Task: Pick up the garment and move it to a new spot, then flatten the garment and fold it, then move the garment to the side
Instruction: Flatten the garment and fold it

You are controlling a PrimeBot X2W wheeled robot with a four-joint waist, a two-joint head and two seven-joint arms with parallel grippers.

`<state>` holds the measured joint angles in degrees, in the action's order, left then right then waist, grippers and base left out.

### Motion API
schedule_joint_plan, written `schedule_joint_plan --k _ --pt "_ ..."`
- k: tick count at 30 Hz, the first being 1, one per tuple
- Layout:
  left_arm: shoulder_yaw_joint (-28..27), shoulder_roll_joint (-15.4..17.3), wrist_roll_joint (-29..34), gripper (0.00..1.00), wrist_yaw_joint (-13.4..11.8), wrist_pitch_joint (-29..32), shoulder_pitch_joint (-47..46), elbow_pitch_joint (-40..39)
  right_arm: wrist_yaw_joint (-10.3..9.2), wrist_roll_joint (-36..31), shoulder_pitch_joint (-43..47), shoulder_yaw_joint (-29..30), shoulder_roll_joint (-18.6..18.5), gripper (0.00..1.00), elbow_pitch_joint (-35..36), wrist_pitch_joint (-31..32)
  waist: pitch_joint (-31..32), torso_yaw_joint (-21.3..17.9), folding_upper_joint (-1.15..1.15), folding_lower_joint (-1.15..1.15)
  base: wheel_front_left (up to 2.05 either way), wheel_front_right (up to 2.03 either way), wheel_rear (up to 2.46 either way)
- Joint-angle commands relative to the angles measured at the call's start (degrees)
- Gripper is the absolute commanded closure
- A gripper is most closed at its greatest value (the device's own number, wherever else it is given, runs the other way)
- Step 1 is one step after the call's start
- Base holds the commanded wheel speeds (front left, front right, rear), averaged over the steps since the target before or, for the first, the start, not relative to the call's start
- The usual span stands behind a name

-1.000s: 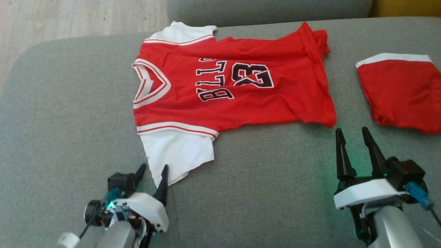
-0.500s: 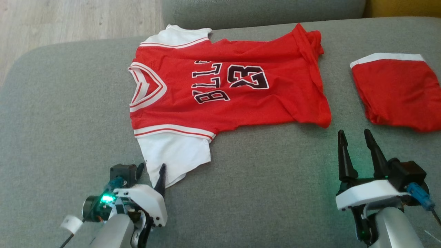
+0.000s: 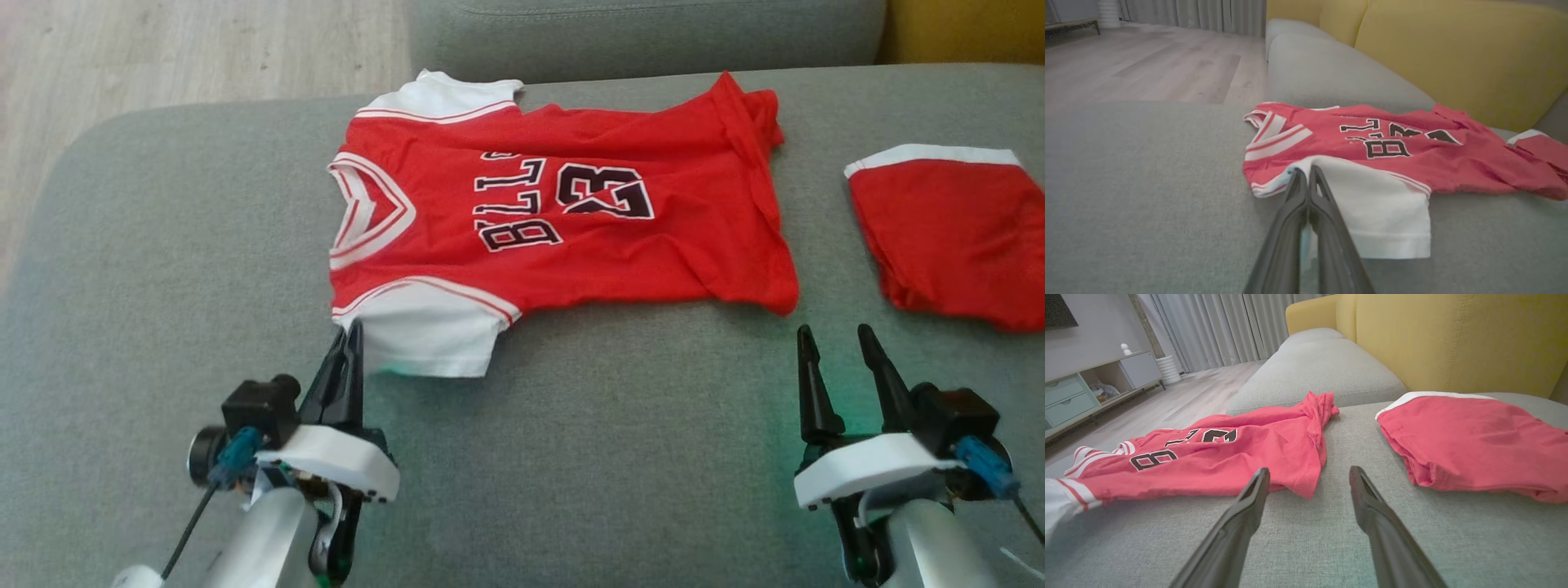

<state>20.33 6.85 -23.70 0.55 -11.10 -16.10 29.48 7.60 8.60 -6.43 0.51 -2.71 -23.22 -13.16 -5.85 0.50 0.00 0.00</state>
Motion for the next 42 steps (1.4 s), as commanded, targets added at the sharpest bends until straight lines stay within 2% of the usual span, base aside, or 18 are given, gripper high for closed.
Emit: schedule_joint_plan --k 1,10,20,30,31,32,33,42 --pt "-2.12 1.28 0.03 1.00 0.24 -1.15 -2.40 -2.43 -0.11 -0.42 -2.07 -1.18 -0.17 0.00 1.31 0.11 -0.01 0.33 0.00 0.00 0.00 0.00 0.00" --pt "-4.12 0.46 1.62 1.00 0.08 -3.81 -2.04 -9.38 -0.11 0.64 -6.54 -0.47 -0.17 0.00 -4.54 2.59 -1.26 2.02 0.00 0.00 0.00 0.00 0.00" --pt "-3.67 -0.38 3.63 1.00 1.85 -3.88 -2.16 -10.23 -0.11 2.65 -15.40 -0.51 -0.17 0.00 -18.53 4.98 -3.12 3.80 0.00 0.00 0.00 0.00 0.00" --pt "-4.65 -1.06 4.58 1.00 2.76 -3.89 -2.26 -9.93 -0.11 1.48 -19.50 -2.37 -0.17 0.00 -28.17 2.54 -3.55 4.51 0.00 0.00 0.00 0.00 0.00" --pt "-4.77 -1.12 4.66 1.00 2.84 -3.89 -2.21 -9.89 -0.11 1.26 -19.85 -2.45 -0.17 0.43 -28.98 2.30 -3.49 4.51 0.00 0.00 0.00 0.00 0.00" --pt "-4.92 -1.16 4.75 1.00 2.91 -3.89 -2.13 -9.81 -0.11 1.16 -20.14 -2.52 -0.17 0.91 -29.72 2.02 -3.35 4.47 0.00 0.00 0.00 0.00 0.00" --pt "-5.13 -1.16 4.83 1.00 2.96 -3.89 -2.02 -9.70 -0.11 1.10 -20.38 -2.60 -0.17 1.00 -30.35 1.74 -3.12 4.34 0.00 0.00 0.00 0.00 0.00" --pt "-8.19 0.08 5.67 1.00 2.63 -3.89 -0.80 -8.99 -0.11 0.24 -20.41 0.85 -0.17 1.00 -30.37 -0.76 -0.18 1.76 0.00 0.00 0.00 0.00 0.00"
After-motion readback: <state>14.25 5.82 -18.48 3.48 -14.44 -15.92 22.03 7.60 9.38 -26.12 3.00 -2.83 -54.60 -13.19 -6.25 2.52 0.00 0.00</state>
